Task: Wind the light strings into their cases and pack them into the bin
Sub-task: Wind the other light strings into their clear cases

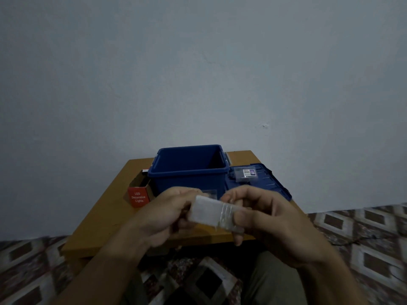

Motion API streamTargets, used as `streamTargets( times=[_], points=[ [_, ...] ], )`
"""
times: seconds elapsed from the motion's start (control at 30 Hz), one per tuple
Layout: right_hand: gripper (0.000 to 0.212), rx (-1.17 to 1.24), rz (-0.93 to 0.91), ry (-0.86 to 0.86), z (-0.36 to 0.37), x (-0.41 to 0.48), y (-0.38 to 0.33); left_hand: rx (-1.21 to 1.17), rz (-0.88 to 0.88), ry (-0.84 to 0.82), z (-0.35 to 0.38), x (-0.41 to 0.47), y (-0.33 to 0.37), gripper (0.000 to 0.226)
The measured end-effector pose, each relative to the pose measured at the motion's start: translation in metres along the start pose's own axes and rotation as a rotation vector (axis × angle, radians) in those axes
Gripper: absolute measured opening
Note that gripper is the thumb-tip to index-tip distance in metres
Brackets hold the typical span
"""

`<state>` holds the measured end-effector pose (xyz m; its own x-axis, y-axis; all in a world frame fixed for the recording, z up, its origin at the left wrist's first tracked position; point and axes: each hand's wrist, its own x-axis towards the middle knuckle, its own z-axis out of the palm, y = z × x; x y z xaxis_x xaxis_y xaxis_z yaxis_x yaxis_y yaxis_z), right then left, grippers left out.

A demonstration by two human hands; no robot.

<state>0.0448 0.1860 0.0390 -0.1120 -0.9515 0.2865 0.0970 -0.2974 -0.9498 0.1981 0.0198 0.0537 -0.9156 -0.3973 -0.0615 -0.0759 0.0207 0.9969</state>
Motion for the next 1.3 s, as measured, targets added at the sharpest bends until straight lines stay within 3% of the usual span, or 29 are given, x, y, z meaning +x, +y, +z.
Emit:
streamTargets(
  times=[0.13,0.27,0.47,0.73,0.97,1.17,1.3],
  points=[
    [0.019,-0.216,0.034,-0.004,0.001,-0.001,-0.003,0.23,-0.017,-0.022,0.001,-0.001,0.021,0.029],
    [0.014,-0.383,0.061,0.032,0.003,-0.002,-0.005,0.538,0.014,0.087,0.007,-0.003,0.044,0.031],
    [0.016,-0.694,0.013,0.273,0.007,0.003,0.003,0.745,0.182,0.279,0.026,-0.014,0.049,0.023],
    [0.016,-0.692,-0.162,0.508,0.013,0.006,0.006,0.593,0.302,0.314,0.045,-0.027,0.023,0.019],
    [0.017,-0.563,-0.222,0.576,0.012,0.009,0.009,0.217,0.17,0.377,0.042,-0.019,0.014,0.011],
    [0.017,-0.413,-0.234,0.53,0.013,0.009,0.007,0.122,0.18,0.292,0.042,-0.018,0.013,0.017],
    [0.033,-0.329,-0.18,0.389,0.01,0.005,0.0,0.071,0.186,0.227,0.035,-0.02,0.016,0.018]
  ],
)
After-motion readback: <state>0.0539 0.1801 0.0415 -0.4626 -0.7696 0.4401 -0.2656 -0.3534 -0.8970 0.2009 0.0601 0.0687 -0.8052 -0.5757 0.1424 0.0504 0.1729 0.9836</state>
